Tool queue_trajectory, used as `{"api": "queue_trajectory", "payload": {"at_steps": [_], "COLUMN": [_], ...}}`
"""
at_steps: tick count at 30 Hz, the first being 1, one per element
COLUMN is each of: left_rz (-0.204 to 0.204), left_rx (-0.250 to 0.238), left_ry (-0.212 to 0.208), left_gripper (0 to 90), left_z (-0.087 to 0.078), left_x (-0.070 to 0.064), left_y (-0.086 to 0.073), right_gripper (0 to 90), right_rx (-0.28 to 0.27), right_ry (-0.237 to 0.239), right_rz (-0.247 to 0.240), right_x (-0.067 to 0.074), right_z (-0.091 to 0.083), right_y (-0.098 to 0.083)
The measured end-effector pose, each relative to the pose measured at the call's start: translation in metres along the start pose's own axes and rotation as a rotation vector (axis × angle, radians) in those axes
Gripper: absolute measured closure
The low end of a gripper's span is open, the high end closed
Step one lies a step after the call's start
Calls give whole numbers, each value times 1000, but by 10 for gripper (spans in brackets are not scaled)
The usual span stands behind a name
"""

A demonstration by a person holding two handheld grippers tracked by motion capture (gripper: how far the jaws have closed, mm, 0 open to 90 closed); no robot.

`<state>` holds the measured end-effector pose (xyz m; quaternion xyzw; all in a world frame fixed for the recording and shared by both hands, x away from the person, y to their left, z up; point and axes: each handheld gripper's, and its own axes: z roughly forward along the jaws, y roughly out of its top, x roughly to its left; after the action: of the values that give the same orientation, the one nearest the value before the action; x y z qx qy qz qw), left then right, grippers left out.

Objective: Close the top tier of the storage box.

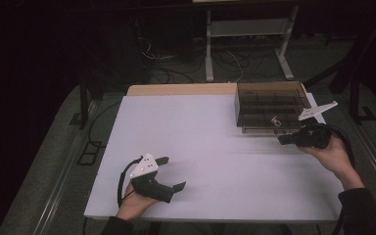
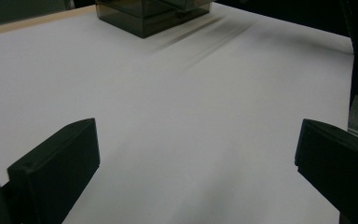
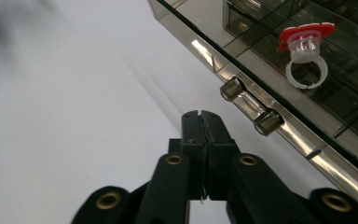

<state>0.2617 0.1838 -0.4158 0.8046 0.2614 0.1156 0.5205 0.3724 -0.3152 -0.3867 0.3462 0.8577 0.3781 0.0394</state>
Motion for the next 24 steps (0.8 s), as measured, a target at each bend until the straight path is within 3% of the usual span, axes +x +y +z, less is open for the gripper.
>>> {"api": "queue_trajectory", "payload": {"at_steps": [14,24], "left_rz": [-1,-2], "left_rx": [0,0], "left_ry": [0,0], "left_gripper": [0,0], "left_z": [0,0], "left_x": [0,0], "left_y": [0,0], "right_gripper": [892,892], "right_rx": [24,31], "right_ry": [-64,-61], "right_rz": [35,31], "right_x": [-7,-9], "right_z": [9,14], "right_y": [0,1]}}
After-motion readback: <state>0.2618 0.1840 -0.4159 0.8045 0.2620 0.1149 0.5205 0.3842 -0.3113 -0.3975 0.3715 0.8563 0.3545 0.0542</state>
